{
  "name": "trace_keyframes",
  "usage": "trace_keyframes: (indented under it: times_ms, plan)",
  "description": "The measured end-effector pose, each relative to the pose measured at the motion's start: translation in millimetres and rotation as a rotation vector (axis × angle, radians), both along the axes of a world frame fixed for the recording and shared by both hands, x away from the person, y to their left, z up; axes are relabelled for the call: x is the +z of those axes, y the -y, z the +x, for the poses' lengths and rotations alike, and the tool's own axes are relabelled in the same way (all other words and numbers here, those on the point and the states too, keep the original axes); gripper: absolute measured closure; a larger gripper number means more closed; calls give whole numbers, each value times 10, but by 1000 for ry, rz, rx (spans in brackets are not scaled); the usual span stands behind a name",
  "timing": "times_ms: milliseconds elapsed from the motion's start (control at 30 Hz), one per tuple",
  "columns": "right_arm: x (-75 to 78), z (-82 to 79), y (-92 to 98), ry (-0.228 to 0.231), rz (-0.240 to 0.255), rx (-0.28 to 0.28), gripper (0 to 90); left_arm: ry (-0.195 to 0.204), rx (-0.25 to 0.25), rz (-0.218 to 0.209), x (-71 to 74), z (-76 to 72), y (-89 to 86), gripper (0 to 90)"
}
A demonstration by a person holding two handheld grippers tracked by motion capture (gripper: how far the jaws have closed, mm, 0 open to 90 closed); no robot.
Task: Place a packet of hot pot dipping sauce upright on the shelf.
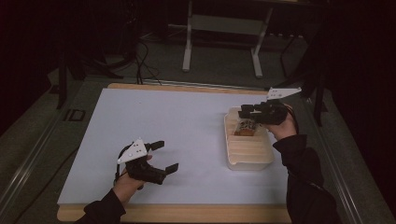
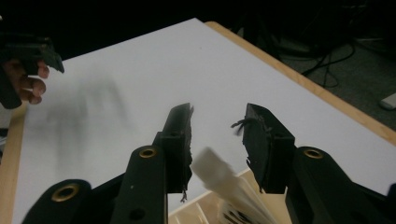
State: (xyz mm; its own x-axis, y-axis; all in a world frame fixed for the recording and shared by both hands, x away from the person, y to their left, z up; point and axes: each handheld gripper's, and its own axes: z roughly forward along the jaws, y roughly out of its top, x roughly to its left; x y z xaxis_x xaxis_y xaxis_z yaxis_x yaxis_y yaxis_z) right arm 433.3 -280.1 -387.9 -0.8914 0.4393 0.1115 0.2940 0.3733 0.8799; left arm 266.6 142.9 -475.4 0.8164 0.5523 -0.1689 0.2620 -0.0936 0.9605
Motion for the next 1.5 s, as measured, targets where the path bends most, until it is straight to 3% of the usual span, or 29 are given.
trace_keyframes:
  times_ms: [267,433,633,900,1200,1500]
  plan:
    - [21,-220,1,-7,19,-77,526,14,8,2,21,-11,-10,14]
    - [-1,-375,-46,-14,27,-74,486,17,10,6,25,-14,-11,14]
    - [33,-568,-130,19,29,-82,398,19,9,11,23,-21,-4,14]
    - [91,-798,-238,36,28,-129,149,22,11,17,27,-30,-9,14]
    - [149,-1109,-274,65,79,-120,131,24,10,15,38,-46,-17,13]
    - [62,-1411,-324,75,78,-126,140,21,9,20,32,-50,-19,14]
